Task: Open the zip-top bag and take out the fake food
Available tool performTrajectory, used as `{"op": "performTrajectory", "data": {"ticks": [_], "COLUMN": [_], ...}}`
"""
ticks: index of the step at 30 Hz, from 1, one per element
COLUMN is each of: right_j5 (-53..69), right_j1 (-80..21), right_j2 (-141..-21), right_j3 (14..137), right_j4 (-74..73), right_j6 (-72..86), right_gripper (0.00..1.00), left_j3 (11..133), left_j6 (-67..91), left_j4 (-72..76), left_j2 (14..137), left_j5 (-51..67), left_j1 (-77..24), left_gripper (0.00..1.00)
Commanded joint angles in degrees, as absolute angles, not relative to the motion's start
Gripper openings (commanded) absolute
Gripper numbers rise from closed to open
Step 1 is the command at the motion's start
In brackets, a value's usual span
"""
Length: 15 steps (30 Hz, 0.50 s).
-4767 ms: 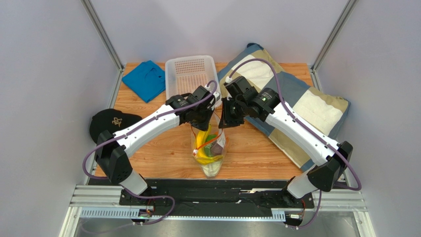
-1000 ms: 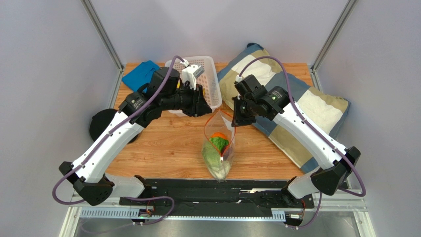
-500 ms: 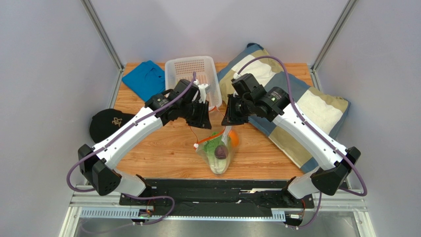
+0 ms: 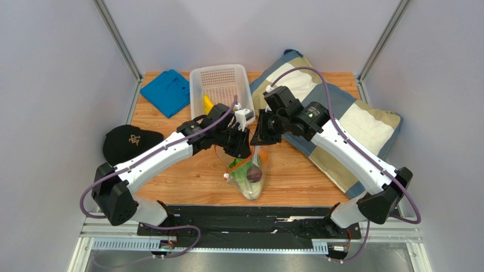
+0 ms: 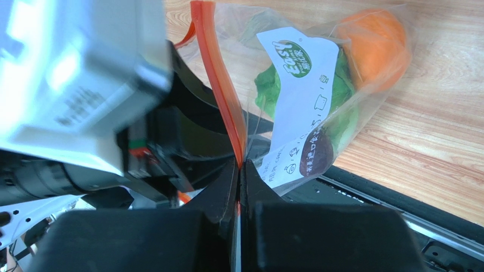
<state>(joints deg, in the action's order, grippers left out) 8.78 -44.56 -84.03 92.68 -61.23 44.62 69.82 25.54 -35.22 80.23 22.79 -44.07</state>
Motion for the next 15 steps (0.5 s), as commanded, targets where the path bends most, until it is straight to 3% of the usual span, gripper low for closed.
{"op": "performTrajectory", "data": {"ticks": [1,15], "right_j5": [10.63,12.39], "right_j1": [-44.74,-44.30], "right_j2": [-83.59,-83.06], "right_j3": [91.76,89.83], "right_j4": [-57.75,-56.51], "right_j6": [45.88,46.67], "right_gripper": [0.00,0.00], "left_j3": [65.49,59.24], "left_j6": [20.57,13.36], "left_j4": [-29.01,-18.98], "left_j2": [76.73,76.46], "left_j5": [24.96,31.81], "left_j1": [-45.79,-47.11], "left_gripper": [0.27,0.30]}}
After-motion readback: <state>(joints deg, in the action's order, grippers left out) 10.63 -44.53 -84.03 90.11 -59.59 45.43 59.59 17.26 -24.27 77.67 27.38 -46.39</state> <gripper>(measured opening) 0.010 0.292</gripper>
